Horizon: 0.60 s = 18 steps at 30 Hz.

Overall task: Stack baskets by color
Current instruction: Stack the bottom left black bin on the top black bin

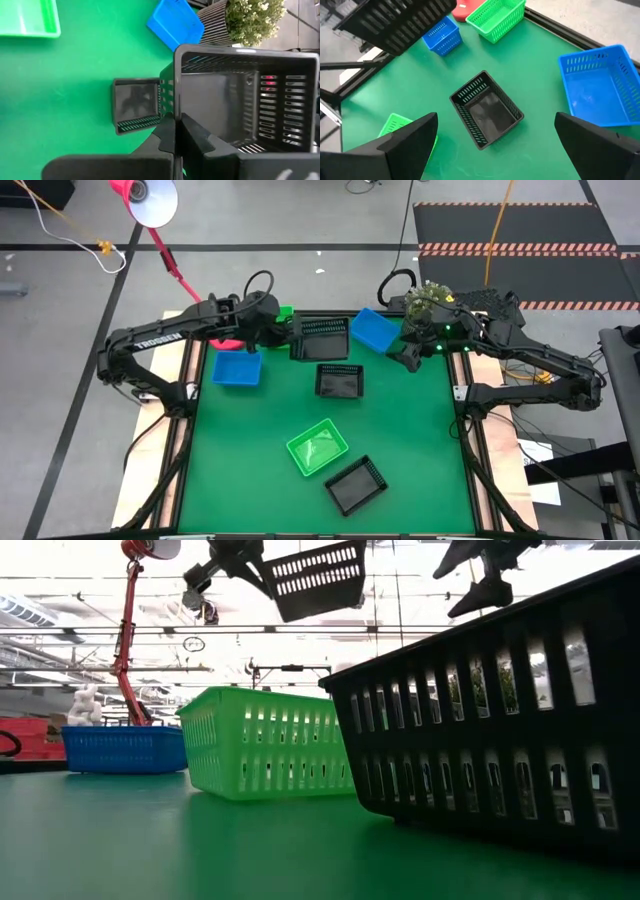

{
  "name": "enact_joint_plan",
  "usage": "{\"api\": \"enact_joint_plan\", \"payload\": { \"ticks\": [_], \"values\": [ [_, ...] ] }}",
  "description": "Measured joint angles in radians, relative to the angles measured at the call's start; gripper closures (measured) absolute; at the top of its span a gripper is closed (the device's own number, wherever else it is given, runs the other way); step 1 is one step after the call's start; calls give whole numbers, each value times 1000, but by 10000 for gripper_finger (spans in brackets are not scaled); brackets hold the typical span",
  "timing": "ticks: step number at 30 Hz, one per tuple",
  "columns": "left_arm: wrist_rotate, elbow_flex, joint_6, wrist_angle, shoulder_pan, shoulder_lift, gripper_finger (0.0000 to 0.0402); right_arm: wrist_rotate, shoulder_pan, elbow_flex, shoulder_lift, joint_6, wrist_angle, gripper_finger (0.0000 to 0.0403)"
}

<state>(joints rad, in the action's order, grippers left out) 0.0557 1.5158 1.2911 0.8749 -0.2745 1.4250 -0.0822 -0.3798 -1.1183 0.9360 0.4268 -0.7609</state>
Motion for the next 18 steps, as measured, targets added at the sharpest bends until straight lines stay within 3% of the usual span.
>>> {"api": "enact_joint_plan", "payload": {
  "ticks": [6,18],
  "values": [
    [25,0,2,-13,17,19,394,0,0,0,0,-23,-1,10],
    [24,-1,-85,-41,17,193,394,2,-64,0,-5,-28,-2,9]
  ]
}}
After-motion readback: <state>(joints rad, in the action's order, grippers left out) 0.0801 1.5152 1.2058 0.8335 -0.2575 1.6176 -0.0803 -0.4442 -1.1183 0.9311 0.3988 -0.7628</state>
